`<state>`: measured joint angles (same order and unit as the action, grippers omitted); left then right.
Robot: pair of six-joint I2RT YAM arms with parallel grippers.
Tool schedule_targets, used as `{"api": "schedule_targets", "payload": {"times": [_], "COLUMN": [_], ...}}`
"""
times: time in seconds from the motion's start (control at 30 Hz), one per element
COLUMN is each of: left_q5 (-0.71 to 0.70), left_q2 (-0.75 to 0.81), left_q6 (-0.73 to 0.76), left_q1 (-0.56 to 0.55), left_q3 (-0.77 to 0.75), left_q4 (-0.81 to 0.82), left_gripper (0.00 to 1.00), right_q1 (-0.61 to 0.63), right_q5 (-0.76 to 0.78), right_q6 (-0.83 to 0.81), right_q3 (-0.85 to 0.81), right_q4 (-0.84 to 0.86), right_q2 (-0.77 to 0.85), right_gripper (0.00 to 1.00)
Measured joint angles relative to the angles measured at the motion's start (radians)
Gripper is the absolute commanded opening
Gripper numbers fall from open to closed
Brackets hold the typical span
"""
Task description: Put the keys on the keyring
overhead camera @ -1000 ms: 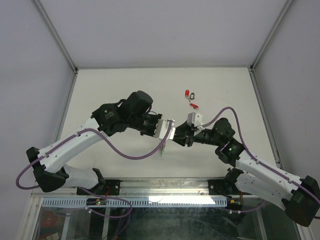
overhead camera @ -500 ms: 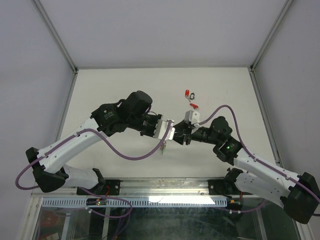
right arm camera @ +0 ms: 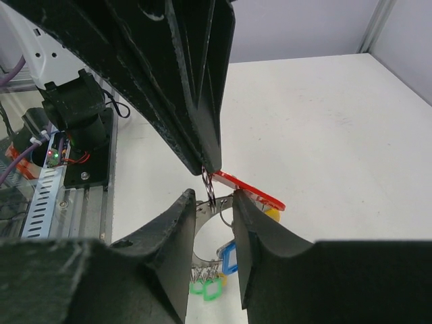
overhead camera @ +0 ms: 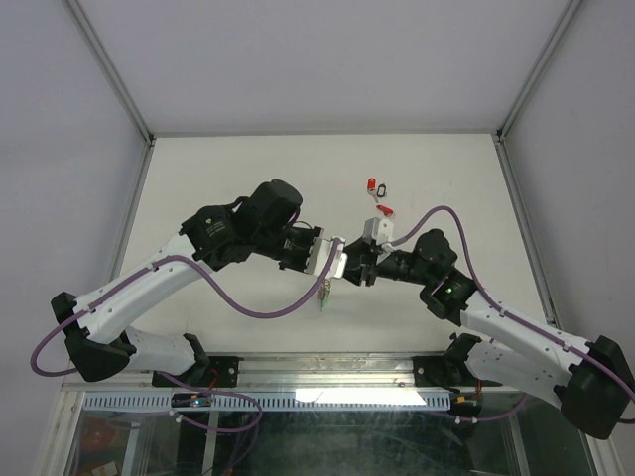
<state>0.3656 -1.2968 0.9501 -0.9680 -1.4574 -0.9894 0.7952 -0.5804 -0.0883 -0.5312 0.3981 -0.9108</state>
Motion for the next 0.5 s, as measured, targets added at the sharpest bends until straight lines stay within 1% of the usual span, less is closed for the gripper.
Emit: {"api": "schedule_targets", "payload": {"times": [0.07, 0.2, 0.27, 0.5], "left_q5": [0.003, 0.003, 0.002, -0.002], "left_q2": [0.0, 0.004, 0.007, 0.024], "left_q6": [0.0, -0.001, -0.002, -0.02], "left_q1": [0.0, 0.0, 0.0, 0.0], "left_q3": [0.0, 0.0, 0.0, 0.003], "left_q4": [0.006, 0.013, 0.013, 0.024], "left_gripper": [0.0, 0.0, 0.0, 0.0], "right_q1": [0.002, 0.008, 0.01, 0.013], "right_q5": [0.0, 0.0, -0.002, -0.004], "right_q6": [0.0, 0.001, 0.001, 0.0], "right_q3": [-0.003, -0.004, -0.004, -0.008], "right_q4": [0.003, 0.01, 0.014, 0.014], "right_q2": [-0.007, -0.015, -0.016, 0.0], "right_gripper": [0.25, 0.07, 0.0, 0.0]}}
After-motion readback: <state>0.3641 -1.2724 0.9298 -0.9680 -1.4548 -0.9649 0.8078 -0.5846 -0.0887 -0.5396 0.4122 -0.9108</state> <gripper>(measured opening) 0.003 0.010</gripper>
